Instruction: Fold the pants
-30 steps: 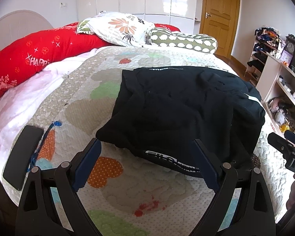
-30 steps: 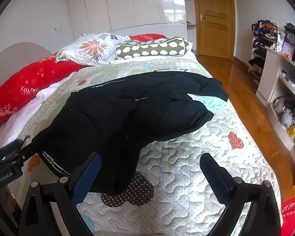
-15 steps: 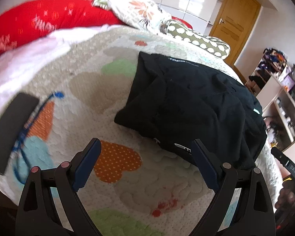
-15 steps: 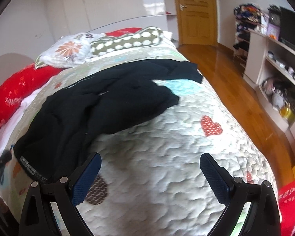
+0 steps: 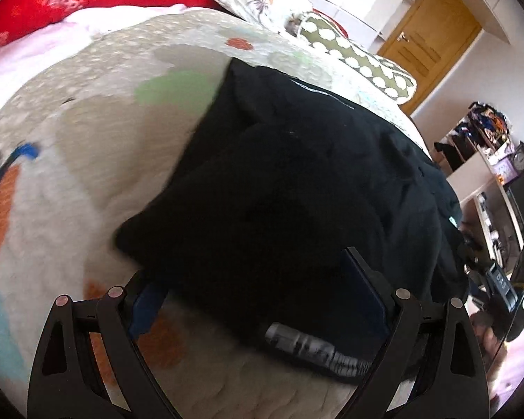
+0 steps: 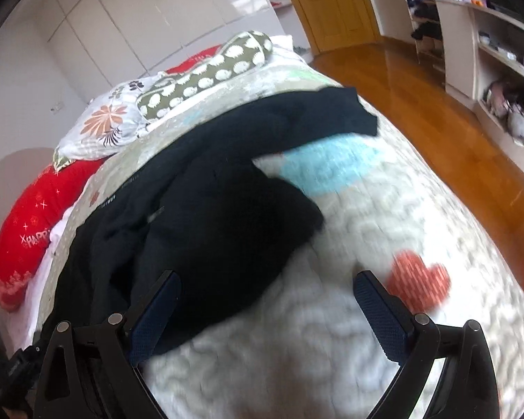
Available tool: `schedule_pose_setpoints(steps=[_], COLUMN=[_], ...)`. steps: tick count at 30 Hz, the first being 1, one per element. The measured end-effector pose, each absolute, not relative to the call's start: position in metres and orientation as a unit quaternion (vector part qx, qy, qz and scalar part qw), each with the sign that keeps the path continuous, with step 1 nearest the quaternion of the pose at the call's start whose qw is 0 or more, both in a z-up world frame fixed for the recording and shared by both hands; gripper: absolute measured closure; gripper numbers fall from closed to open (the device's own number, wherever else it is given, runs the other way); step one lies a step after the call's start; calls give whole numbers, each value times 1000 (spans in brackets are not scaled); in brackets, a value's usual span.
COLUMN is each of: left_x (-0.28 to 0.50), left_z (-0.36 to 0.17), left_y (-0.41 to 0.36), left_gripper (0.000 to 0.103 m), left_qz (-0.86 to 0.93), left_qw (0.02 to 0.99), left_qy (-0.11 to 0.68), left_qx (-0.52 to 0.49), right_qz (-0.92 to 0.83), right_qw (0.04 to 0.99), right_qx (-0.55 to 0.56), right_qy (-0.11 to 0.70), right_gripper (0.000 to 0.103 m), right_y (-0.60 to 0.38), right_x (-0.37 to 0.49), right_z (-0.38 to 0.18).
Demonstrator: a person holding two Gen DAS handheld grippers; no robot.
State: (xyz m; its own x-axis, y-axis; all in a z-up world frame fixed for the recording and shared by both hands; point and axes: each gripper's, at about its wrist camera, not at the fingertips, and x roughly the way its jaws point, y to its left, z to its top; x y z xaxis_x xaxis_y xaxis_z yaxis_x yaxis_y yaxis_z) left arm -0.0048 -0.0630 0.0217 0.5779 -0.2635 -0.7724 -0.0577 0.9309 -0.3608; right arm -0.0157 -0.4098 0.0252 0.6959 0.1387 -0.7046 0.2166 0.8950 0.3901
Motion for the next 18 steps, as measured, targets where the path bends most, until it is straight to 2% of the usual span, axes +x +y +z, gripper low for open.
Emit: schedule_pose_setpoints(steps=[1,2,3,4,5,6,9,18], left_x=[-1,2,3,6,6,7,1,-59], left_z=[22,22,22,22,22,23,26,67], left_y=[-66,-67,-67,-65,-63,-59,-41,-3], left_gripper=[10,10,15,42,60,89,94,96], left_qz=[-62,-68,-73,-71,-63,-47,-60,-65], left_qw=[873,874,874,874,875,875,869,895], left_qy=[453,449,444,440,438,441,436,386], left_qx=[-173,-173,-183,-192,-196,-194,-228,-214], right_qz=[-23,-26,-32,-34,-24,-18,-22,-59], right_qw=[894,896,899,898,896,893,900,924], right_qx=[229,228,225,229,244,259,254,233], right_qy=[385,380,374,373,371,367,354,296], right_gripper=[12,35,51,78,81,83,90,90], right_y=[-410,-410,-410,-412,-416,-419,-421,-437], right_x=[-11,-8,-5,-2,-2,-4,-22,-136], right_z=[24,24,25,24,23,23,34,91])
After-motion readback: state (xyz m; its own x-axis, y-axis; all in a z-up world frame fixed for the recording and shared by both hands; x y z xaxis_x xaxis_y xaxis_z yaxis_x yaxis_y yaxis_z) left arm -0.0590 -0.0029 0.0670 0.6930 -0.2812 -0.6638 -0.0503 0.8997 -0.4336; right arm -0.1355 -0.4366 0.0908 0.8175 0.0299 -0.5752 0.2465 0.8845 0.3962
